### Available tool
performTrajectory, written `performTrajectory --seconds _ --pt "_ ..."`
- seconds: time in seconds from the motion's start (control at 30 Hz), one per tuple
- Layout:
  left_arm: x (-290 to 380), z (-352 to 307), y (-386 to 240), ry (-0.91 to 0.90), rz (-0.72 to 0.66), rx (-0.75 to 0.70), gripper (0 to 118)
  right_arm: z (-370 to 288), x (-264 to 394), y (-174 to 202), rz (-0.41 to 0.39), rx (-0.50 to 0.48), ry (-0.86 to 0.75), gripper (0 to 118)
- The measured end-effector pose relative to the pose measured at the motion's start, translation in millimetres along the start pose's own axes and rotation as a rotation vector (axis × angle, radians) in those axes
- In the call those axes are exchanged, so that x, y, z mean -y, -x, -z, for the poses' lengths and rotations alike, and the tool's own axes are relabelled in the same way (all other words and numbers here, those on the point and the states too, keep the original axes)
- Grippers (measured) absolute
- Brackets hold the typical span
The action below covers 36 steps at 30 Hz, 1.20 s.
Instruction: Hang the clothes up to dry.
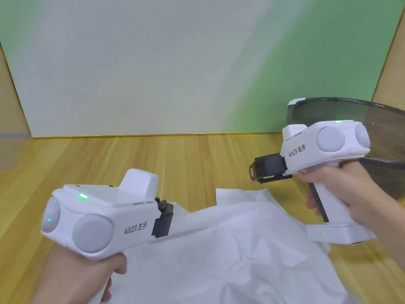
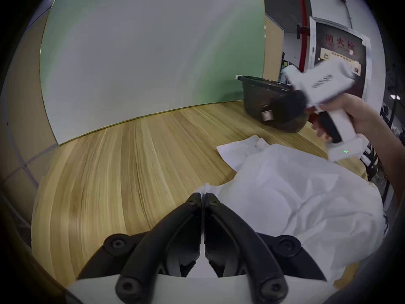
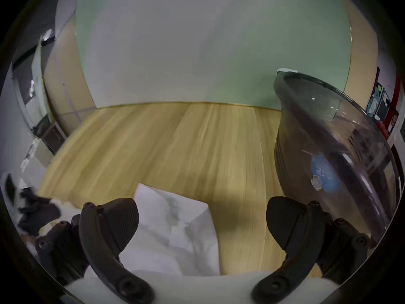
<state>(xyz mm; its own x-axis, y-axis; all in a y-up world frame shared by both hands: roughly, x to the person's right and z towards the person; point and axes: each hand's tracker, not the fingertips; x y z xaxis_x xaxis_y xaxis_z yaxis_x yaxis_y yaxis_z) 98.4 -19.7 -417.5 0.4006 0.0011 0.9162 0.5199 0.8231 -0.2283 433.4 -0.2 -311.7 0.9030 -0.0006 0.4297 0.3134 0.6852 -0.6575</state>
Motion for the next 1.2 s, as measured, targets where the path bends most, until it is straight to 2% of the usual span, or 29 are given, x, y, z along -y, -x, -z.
performTrajectory --seconds 0.07,0.1,0.17,0.3,0.4,0.47,0.53,0.63,0.77,0.8,0.83,0.9,0.93,1.03,1.07,1.1,1.13,1.17,1.2 --pt "3 -4 -1 -0.016 -0.004 0.017 0 15 -2 6 -0.015 0.005 0.098 115" --pt "5 -5 -3 -0.046 -0.016 0.010 0 20 -2 8 0.000 0.006 0.125 115" --pt "7 -3 -2 0.008 -0.011 0.030 0 33 -10 -2 0.059 -0.036 0.158 111" --pt "16 -7 -4 -0.014 -0.008 0.037 0 37 -21 -12 0.091 -0.008 0.185 85" --pt "18 -8 -3 -0.014 -0.012 0.052 0 45 -21 -18 0.114 0.037 0.240 83" --pt "19 -8 -3 -0.010 -0.013 0.055 0 48 -18 -17 0.075 0.047 0.272 80" --pt "19 -9 -3 -0.008 -0.014 0.052 0 52 -16 -15 0.070 0.030 0.286 73" --pt "20 -9 -2 -0.005 -0.013 0.060 0 56 -14 -13 0.078 0.019 0.298 73" --pt "23 -8 -2 -0.001 -0.014 0.060 0 55 -14 1 0.003 0.046 0.326 70" --pt "24 -8 -2 -0.002 -0.016 0.060 0 56 -14 3 -0.013 0.052 0.334 65" --pt "25 -8 -3 -0.003 -0.014 0.060 0 53 -13 -4 0.003 0.048 0.341 56" --pt "26 -7 -2 0.001 -0.018 0.059 0 54 -13 -4 -0.039 0.032 0.354 42" --pt "26 -6 -2 0.000 -0.019 0.058 0 55 -19 -3 -0.027 0.025 0.301 27" --pt "26 -5 -2 -0.001 -0.025 0.058 0 51 -15 6 -0.129 -0.009 0.286 5" --pt "27 -5 -2 -0.006 -0.030 0.057 0 40 -9 19 -0.133 0.024 0.292 3" --pt "27 -6 -2 -0.011 -0.037 0.059 0 37 -6 25 -0.165 0.016 0.283 2" --pt "27 -6 -1 -0.014 -0.048 0.060 0 27 -3 36 -0.120 0.040 0.276 2" --pt "28 -7 1 -0.025 -0.065 0.068 0 21 0 39 -0.100 0.036 0.265 2" --pt "29 -9 3 -0.030 -0.080 0.069 0 41 -5 25 -0.112 -0.027 0.261 2"
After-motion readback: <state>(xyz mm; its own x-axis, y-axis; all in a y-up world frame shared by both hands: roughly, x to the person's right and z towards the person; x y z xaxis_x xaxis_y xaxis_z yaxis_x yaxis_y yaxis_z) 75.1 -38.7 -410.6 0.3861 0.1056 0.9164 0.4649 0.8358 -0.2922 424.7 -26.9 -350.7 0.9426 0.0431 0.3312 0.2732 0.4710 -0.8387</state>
